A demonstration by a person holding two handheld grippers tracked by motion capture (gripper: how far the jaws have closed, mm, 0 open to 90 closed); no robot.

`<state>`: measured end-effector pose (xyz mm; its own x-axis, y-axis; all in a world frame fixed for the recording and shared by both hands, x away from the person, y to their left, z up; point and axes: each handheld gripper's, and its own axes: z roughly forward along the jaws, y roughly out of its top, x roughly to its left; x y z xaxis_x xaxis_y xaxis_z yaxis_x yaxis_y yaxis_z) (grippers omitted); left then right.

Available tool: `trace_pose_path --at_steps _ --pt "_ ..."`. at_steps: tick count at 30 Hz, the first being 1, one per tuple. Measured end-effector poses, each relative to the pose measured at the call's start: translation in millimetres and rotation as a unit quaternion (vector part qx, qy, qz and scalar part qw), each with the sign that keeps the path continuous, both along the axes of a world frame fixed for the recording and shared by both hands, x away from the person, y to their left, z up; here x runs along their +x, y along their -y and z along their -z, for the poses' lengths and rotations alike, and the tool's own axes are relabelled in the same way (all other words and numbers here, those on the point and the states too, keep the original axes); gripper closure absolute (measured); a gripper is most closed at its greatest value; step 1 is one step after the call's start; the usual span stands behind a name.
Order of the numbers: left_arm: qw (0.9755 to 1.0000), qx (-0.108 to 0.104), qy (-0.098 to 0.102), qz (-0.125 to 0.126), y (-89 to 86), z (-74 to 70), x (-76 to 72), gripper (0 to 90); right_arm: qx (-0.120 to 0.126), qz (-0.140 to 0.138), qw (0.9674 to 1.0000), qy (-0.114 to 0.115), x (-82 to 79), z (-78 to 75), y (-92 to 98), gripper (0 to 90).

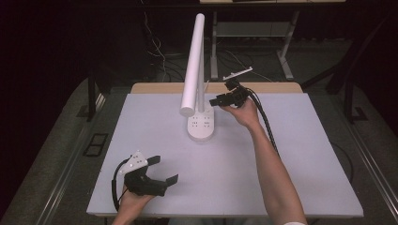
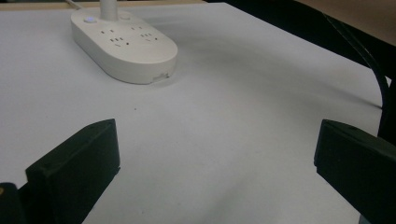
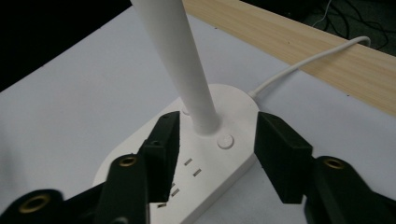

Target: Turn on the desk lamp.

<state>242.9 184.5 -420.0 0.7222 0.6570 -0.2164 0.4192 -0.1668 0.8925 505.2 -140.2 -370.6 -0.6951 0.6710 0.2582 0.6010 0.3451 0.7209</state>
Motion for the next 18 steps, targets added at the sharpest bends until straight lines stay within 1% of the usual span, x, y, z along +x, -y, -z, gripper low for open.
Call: trace_pose_path --at_steps 1,2,3,4,5,6,7,9,10,11,14,18 --pt "1.0000 0.000 -0.001 0.000 -0.3 0.0 0.0 0.0 -0.004 0.003 1.0000 -0.001 1.1 2.8 -1.8 56.1" --pt "1.0000 0.000 -0.001 0.000 -0.6 0.1 0.2 0.0 -0.002 0.002 1.0000 -0.004 3.5 8.3 -3.5 61.8" --pt "1.0000 0.000 0.000 -0.001 -1.1 0.0 0.2 0.0 -0.003 0.003 1.0000 -0.008 4.7 10.7 -4.4 64.7" --pt "1.0000 0.000 0.000 -0.001 -1.1 0.0 0.2 0.0 -0.003 0.003 1.0000 -0.008 4.7 10.7 -4.4 64.7" --pt "1.0000 -0.001 -0.001 -0.002 -1.1 -0.2 -0.1 0.0 -0.002 0.005 0.9999 -0.011 5.4 12.7 -5.2 67.1" --pt "1.0000 -0.002 0.000 -0.002 -1.3 -0.3 -0.1 0.0 -0.002 0.004 0.9999 -0.014 7.0 15.8 -6.1 70.1" --pt "1.0000 -0.002 0.000 -0.002 -1.5 -0.3 -0.2 0.0 -0.001 0.006 0.9999 -0.015 8.6 19.9 -8.6 75.0" --pt "1.0000 -0.003 0.001 -0.002 -2.0 -0.4 -0.2 0.0 -0.002 0.008 0.9999 -0.015 9.7 22.7 -10.4 79.0" --pt "1.0000 -0.003 0.001 -0.002 -2.0 -0.4 -0.2 0.0 -0.001 0.009 0.9998 -0.018 10.2 24.0 -11.0 80.8" --pt "1.0000 -0.003 0.001 -0.002 -2.1 -0.6 -0.2 0.0 -0.001 0.009 0.9998 -0.018 10.2 24.0 -11.0 80.8" --pt "1.0000 -0.004 0.001 -0.001 -2.2 -0.7 -0.4 0.0 0.002 0.012 0.9997 -0.023 12.6 30.1 -14.0 85.3" --pt "1.0000 -0.005 0.002 -0.001 -2.0 -0.7 -0.6 0.0 0.004 0.014 0.9996 -0.024 14.1 33.3 -14.8 87.2"
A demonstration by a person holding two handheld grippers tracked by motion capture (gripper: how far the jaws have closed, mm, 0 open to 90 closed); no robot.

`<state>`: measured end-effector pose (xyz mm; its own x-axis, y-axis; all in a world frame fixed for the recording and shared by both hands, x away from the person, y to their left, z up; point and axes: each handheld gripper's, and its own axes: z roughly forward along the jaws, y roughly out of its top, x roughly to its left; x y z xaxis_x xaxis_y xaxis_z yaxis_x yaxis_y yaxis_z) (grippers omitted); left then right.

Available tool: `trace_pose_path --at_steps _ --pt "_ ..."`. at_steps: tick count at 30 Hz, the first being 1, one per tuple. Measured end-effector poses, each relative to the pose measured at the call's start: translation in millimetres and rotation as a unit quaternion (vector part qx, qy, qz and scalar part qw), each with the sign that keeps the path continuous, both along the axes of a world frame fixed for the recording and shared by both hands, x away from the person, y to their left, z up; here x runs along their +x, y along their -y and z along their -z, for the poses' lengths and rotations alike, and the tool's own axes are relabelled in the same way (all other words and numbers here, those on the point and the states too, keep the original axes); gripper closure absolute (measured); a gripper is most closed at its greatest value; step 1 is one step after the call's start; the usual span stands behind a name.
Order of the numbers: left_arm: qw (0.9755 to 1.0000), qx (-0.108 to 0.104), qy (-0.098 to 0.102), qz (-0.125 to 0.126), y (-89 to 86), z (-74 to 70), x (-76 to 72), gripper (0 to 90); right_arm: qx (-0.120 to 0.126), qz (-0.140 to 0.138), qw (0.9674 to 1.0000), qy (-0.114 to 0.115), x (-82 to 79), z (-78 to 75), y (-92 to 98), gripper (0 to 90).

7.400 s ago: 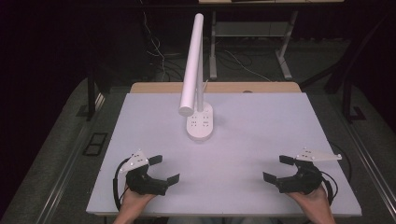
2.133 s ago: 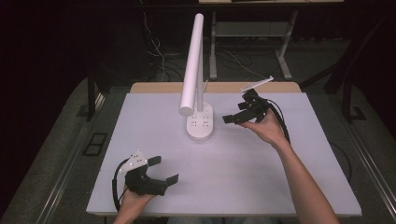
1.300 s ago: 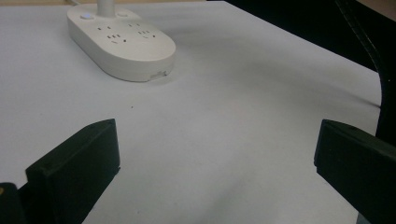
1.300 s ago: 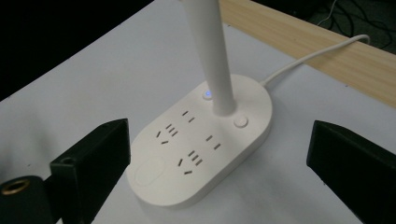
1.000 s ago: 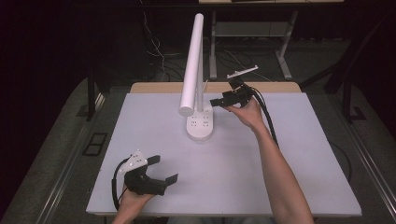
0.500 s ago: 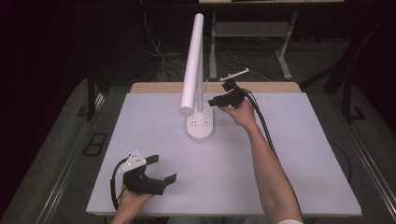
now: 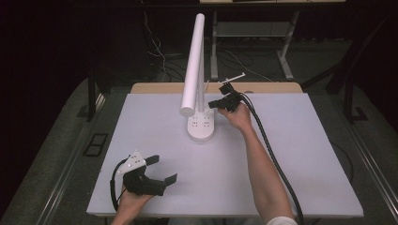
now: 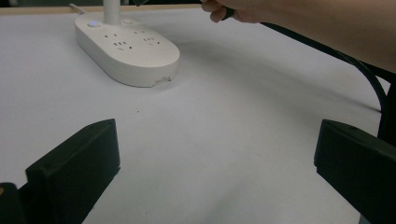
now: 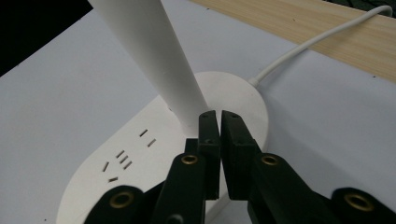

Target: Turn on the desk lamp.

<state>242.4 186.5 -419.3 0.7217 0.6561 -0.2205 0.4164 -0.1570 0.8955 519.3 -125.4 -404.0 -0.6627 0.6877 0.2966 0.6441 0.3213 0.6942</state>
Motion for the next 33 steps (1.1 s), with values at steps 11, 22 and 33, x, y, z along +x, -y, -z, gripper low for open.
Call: trace_pose_path --at_steps 11,22,33 --pt "1.0000 0.002 0.000 0.001 0.1 0.4 0.8 0.0 0.005 0.010 0.9999 -0.010 7.1 12.3 1.8 89.7" --pt "1.0000 0.003 -0.001 0.002 0.5 0.7 1.1 0.0 0.015 0.005 0.9998 -0.014 9.1 21.7 -2.7 89.7" --pt "1.0000 0.002 -0.001 0.000 -0.2 0.5 0.4 0.0 0.030 0.000 0.9994 -0.017 6.7 27.5 -10.7 90.0"
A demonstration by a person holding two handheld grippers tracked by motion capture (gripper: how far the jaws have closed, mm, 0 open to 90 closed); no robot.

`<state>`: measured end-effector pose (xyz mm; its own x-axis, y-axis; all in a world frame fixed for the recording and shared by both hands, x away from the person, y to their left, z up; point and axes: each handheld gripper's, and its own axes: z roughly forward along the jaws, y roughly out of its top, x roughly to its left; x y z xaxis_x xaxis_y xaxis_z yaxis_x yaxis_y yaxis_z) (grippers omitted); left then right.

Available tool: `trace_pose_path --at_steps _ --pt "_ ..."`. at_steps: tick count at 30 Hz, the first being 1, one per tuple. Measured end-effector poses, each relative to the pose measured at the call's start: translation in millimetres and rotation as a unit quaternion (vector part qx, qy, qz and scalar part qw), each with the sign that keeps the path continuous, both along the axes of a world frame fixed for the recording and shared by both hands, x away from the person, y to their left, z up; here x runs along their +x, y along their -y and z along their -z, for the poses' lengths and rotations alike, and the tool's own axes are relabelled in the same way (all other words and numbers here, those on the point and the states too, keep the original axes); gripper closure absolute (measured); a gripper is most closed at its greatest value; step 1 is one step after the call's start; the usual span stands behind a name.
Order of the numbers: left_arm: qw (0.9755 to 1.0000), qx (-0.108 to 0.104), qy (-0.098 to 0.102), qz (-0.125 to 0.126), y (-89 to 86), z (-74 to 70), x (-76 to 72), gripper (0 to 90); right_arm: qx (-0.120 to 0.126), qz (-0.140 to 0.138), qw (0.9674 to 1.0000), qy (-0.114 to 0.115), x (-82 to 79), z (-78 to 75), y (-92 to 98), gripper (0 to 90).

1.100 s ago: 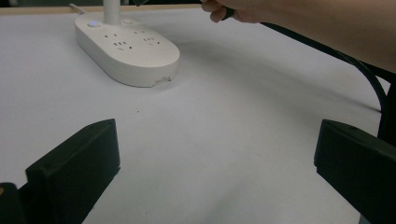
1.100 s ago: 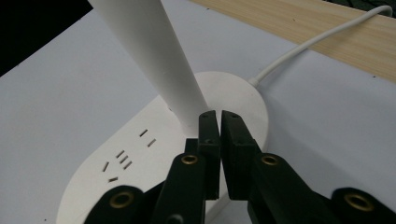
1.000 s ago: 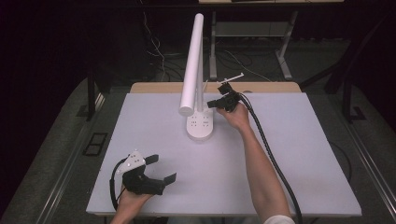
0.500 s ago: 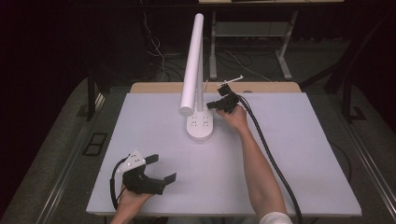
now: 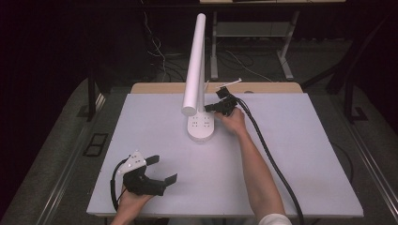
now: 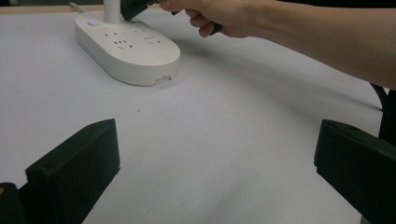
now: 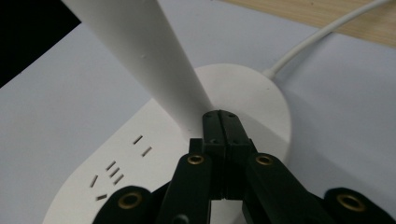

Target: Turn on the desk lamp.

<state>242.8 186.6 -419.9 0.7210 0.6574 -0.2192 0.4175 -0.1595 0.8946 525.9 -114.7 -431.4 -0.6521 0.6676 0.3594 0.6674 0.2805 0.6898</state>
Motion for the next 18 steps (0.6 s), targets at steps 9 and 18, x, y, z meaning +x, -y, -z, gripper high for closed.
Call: trace_pose_path --at_steps 9,18 --pt "1.0000 0.001 0.001 0.000 0.0 -0.1 -0.8 0.0 0.004 0.003 1.0000 -0.006 -0.3 1.4 0.7 90.0" --pt "1.0000 0.002 -0.001 -0.001 -0.6 0.3 0.4 0.0 -0.008 0.014 0.9999 0.001 -5.4 -8.7 -0.7 90.0"
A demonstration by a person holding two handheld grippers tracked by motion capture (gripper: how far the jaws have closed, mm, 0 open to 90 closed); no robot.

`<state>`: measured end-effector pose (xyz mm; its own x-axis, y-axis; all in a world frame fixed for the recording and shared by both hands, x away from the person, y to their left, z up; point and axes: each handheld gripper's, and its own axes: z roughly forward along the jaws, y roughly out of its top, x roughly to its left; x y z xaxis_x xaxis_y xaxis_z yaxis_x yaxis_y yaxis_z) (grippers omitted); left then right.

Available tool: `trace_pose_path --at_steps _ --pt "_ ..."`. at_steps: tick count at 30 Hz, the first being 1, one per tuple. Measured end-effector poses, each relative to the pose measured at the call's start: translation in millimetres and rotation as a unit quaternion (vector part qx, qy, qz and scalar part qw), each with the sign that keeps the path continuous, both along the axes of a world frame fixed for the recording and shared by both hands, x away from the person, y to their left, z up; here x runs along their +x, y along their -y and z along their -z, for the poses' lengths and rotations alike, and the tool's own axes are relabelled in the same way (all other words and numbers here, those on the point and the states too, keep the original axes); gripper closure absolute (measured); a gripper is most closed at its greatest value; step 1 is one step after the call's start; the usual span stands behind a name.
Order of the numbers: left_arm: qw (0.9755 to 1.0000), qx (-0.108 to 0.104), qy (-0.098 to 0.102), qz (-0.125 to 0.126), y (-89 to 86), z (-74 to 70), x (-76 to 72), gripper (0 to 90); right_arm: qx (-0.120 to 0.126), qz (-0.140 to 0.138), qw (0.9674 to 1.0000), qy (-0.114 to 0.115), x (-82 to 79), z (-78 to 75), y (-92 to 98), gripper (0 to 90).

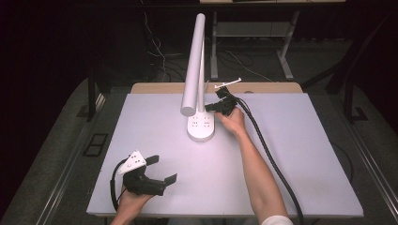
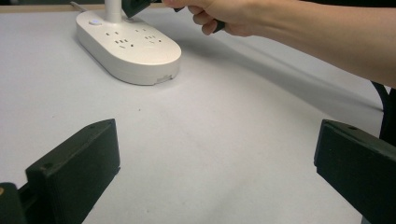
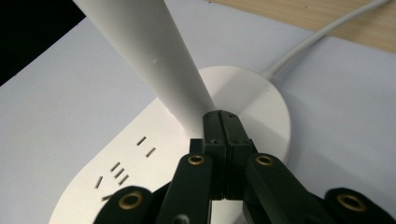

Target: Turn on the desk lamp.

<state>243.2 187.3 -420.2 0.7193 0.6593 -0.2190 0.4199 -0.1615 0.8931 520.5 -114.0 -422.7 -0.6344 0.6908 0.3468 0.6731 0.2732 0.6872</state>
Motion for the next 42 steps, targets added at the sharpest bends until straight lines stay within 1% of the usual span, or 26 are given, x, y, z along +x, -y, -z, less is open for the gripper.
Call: trace_pose_path --at_steps 2,3,4,7,8,9,12,14,15,17,19,21,24,26,28,29,31,32,34,36,37,38,39,40,41,42 --pt "1.0000 -0.001 0.001 -0.001 0.2 -0.2 -0.6 0.0 0.002 0.000 1.0000 0.003 -0.4 -1.9 1.3 90.0" --pt "1.0000 -0.001 0.001 -0.001 0.3 -0.2 -0.8 0.0 -0.003 0.002 1.0000 0.005 -1.7 -6.1 4.0 90.0" --pt "1.0000 -0.002 0.001 0.000 0.5 -0.2 -0.9 0.0 -0.003 0.002 1.0000 0.005 -1.7 -6.1 4.0 90.0" --pt "1.0000 -0.001 0.001 0.001 1.1 -0.2 -1.1 0.0 -0.015 0.003 0.9998 0.012 -5.4 -16.8 9.2 90.0" --pt "1.0000 -0.001 0.001 0.001 1.3 -0.1 -1.1 0.0 -0.015 0.003 0.9998 0.012 -5.4 -16.8 9.2 90.0" --pt "1.0000 -0.001 0.001 0.001 1.3 -0.1 -1.0 0.0 -0.023 0.001 0.9995 0.020 -7.1 -22.5 12.8 90.0" --pt "1.0000 -0.002 0.001 0.000 1.2 -0.2 -0.8 0.0 -0.023 0.001 0.9995 0.023 -9.5 -28.3 16.6 90.0" --pt "1.0000 -0.002 0.001 0.000 1.0 -0.3 -0.8 0.0 -0.028 -0.001 0.9993 0.026 -14.5 -35.6 21.4 90.0" --pt "1.0000 -0.002 0.001 0.000 0.9 -0.2 -0.8 0.0 -0.028 -0.001 0.9993 0.026 -14.5 -35.6 21.4 90.0" --pt "1.0000 -0.003 0.001 0.000 1.0 -0.1 -0.8 0.0 -0.034 -0.007 0.9987 0.037 -20.8 -40.5 26.2 90.0" --pt "1.0000 -0.001 0.002 0.000 1.2 -0.1 -0.5 0.0 -0.038 -0.008 0.9985 0.038 -23.4 -42.7 28.1 90.0" --pt "1.0000 -0.001 0.001 0.000 1.9 0.0 -0.8 0.0 -0.033 -0.008 0.9987 0.039 -28.9 -46.1 32.3 90.0" --pt "1.0000 0.000 0.003 0.001 2.5 0.1 -0.7 0.0 -0.037 -0.012 0.9982 0.047 -37.9 -50.9 38.9 89.9" --pt "1.0000 0.000 0.003 0.001 2.6 0.1 -0.7 0.0 -0.034 -0.013 0.9982 0.047 -44.1 -54.7 43.9 89.8" --pt "1.0000 -0.001 0.001 0.000 2.6 0.2 -0.8 0.0 -0.031 -0.016 0.9979 0.054 -49.4 -57.8 49.4 89.9" --pt "1.0000 -0.001 0.001 -0.001 2.6 0.3 -0.8 0.0 -0.028 -0.017 0.9980 0.054 -52.2 -59.6 52.0 89.8" --pt "1.0000 -0.001 0.000 0.000 2.4 0.6 -0.4 0.0 -0.023 -0.011 0.9981 0.056 -58.1 -62.5 56.3 89.8" --pt "1.0000 -0.003 -0.002 0.000 2.4 0.7 -0.5 0.0 -0.022 -0.012 0.9980 0.057 -63.9 -64.8 60.2 89.7" --pt "1.0000 -0.004 -0.002 0.000 2.0 0.6 -0.4 0.0 -0.024 -0.013 0.9978 0.060 -66.5 -65.6 62.3 89.2" --pt "1.0000 -0.004 -0.002 0.000 1.6 0.6 -0.3 0.0 -0.024 -0.012 0.9979 0.060 -71.8 -67.4 66.3 85.2" --pt "1.0000 -0.004 -0.002 0.000 1.6 0.7 -0.2 0.0 -0.023 -0.012 0.9978 0.062 -77.5 -69.4 70.5 81.7" --pt "1.0000 -0.004 -0.002 0.000 1.5 0.7 -0.1 0.0 -0.023 -0.012 0.9978 0.062 -77.5 -69.4 70.5 81.7" --pt "1.0000 -0.004 -0.002 0.000 1.5 0.7 -0.1 0.0 -0.020 -0.011 0.9978 0.063 -83.8 -71.3 75.3 77.2" --pt "1.0000 -0.004 -0.002 0.000 1.6 0.7 0.0 0.0 -0.020 -0.011 0.9978 0.063 -83.8 -71.3 75.3 77.2" --pt "1.0000 -0.004 -0.003 0.000 1.8 0.8 0.1 0.0 -0.022 -0.008 0.9975 0.066 -87.2 -72.3 77.5 72.4" --pt "1.0000 -0.003 -0.004 0.000 2.0 0.9 0.1 0.0 -0.028 -0.004 0.9974 0.066 -94.9 -74.2 81.6 63.0"
